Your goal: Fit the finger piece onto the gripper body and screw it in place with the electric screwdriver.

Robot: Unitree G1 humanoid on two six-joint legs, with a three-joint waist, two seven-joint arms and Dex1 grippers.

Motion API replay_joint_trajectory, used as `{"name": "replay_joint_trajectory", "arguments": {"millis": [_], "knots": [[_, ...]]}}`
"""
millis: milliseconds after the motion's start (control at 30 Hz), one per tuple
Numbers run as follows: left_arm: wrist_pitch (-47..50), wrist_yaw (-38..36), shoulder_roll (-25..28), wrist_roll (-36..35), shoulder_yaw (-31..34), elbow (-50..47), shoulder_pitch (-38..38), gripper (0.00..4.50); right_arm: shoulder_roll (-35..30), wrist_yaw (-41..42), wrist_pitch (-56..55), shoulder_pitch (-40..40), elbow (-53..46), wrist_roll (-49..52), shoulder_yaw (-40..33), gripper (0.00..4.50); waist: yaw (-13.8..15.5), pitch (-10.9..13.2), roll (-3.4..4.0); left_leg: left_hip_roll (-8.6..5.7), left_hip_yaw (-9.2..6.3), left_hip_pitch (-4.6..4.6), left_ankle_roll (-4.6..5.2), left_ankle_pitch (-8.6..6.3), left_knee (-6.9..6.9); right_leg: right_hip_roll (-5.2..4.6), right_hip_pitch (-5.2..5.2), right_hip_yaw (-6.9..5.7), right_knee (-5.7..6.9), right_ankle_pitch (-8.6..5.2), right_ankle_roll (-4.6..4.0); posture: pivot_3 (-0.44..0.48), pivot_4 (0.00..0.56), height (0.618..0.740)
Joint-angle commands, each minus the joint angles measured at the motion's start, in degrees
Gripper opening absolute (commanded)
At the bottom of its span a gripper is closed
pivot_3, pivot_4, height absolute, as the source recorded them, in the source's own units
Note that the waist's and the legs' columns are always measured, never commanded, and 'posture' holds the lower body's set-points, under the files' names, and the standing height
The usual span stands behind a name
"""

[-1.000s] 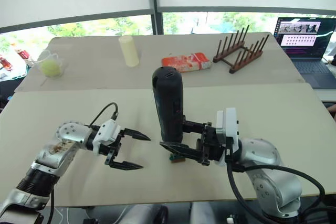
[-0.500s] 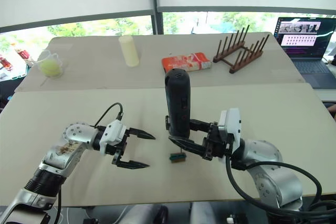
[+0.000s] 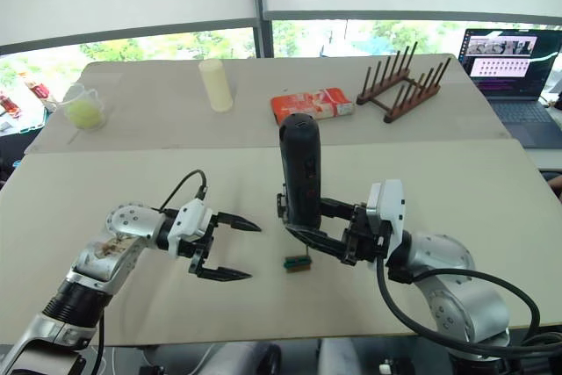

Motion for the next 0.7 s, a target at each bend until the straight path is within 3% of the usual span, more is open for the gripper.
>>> {"name": "replay_joint_trajectory", "arguments": {"millis": [33, 700], "knots": [[-0.44, 0.24, -0.17, -0.02, 0.09, -0.97, -1.08, 4.50, -0.11, -0.13, -2.09, -0.18, -1.80, 2.14, -0.88, 1.90, 0.00, 0.00, 0.00, 0.00, 0.00, 0.00, 0.00, 0.00, 0.00, 0.00, 0.00, 0.00, 0.00, 0.00, 0.00, 0.000, 0.150, 0.740], [-1.46, 0.13, -0.28, 0.39, -0.18, -0.24, -1.20, 4.50, -0.35, 0.96, -3.49, -0.13, -0.37, 0.77, -0.13, 1.90, 0.00, 0.00, 0.00, 0.00, -0.01, 0.00, 0.00, 0.00, 0.00, 0.00, 0.00, 0.00, 0.00, 0.00, 0.00, 0.000, 0.150, 0.740]]}}
